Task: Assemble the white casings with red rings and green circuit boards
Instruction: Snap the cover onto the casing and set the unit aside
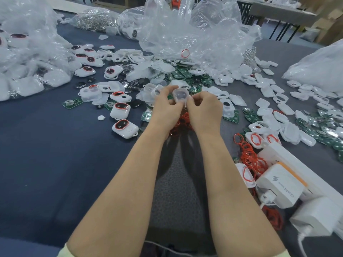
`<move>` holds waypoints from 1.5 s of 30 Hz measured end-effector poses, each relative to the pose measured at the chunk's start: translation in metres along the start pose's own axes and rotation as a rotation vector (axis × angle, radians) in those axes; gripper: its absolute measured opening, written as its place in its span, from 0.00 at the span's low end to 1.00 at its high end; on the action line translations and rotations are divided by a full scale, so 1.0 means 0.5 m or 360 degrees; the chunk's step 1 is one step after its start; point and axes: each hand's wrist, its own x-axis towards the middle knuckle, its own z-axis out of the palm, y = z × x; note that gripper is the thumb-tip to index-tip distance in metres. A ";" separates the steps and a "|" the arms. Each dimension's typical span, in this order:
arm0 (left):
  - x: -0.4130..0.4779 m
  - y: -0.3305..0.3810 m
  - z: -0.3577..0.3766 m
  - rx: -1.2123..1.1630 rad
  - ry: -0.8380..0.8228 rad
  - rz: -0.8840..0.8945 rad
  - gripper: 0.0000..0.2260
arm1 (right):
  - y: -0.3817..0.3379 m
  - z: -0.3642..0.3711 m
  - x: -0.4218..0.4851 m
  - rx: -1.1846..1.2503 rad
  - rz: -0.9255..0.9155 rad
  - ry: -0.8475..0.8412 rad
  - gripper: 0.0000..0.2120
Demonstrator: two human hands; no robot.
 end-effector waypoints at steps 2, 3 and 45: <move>0.001 0.001 -0.001 -0.0029 0.0005 -0.0007 0.14 | 0.001 0.000 0.001 0.0019 0.0007 -0.0012 0.08; 0.001 0.002 -0.001 -0.0048 0.0017 -0.0019 0.14 | 0.001 -0.001 0.001 0.0044 0.0010 -0.0024 0.08; 0.017 0.055 -0.077 -0.0833 0.1154 0.0315 0.15 | -0.037 0.057 -0.053 -0.0478 -0.0745 -0.0727 0.14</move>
